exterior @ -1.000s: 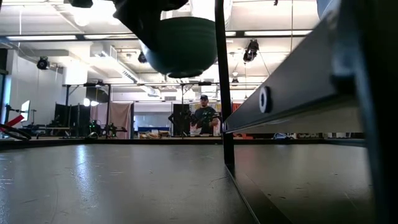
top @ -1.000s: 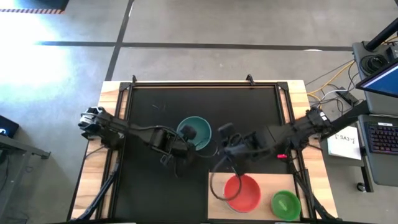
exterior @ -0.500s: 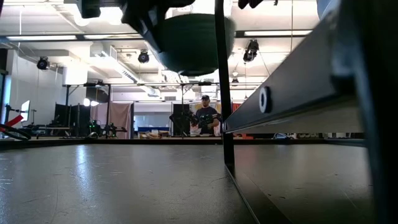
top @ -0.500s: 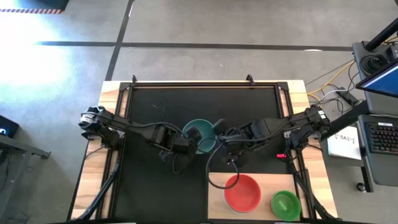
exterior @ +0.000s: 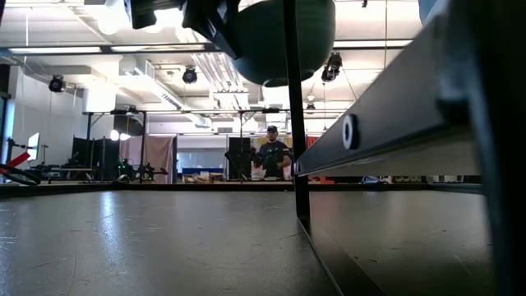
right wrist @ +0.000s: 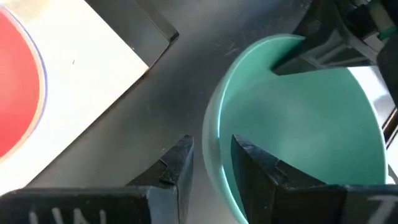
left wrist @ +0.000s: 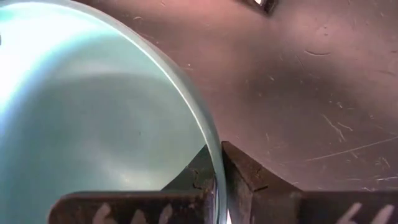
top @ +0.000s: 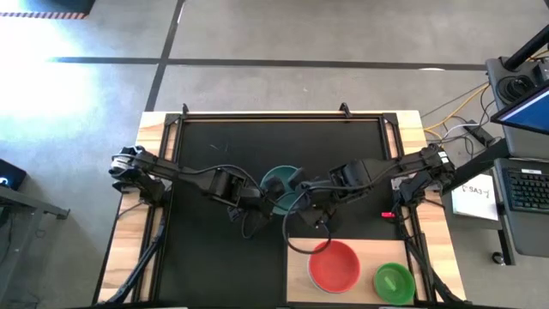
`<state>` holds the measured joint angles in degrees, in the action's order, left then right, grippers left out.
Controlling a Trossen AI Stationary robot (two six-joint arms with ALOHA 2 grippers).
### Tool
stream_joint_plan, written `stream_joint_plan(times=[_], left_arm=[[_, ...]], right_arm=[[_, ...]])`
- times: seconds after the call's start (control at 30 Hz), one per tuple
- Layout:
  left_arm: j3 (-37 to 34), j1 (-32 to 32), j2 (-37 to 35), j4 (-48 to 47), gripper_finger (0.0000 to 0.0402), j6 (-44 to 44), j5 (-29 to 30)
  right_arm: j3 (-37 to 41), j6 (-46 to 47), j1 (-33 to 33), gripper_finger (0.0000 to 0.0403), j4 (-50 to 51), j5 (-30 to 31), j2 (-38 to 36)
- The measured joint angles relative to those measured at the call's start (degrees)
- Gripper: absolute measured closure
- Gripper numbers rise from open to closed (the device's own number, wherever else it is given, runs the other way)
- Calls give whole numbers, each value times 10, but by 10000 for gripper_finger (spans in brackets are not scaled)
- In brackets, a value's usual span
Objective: Place and stack bowls onto a shelf
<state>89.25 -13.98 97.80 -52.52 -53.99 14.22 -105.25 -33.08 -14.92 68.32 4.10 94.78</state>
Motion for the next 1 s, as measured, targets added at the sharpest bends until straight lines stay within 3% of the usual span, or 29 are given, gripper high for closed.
stream_joint_plan(times=[0.7, 1.0], left_arm=[[29, 0, 0, 35, 401, -52, -2], [29, 0, 2, 45, 401, -39, -1]], right_arm=[[6, 9, 32, 308, 6, -50, 2], [6, 9, 33, 386, 26, -69, 3]])
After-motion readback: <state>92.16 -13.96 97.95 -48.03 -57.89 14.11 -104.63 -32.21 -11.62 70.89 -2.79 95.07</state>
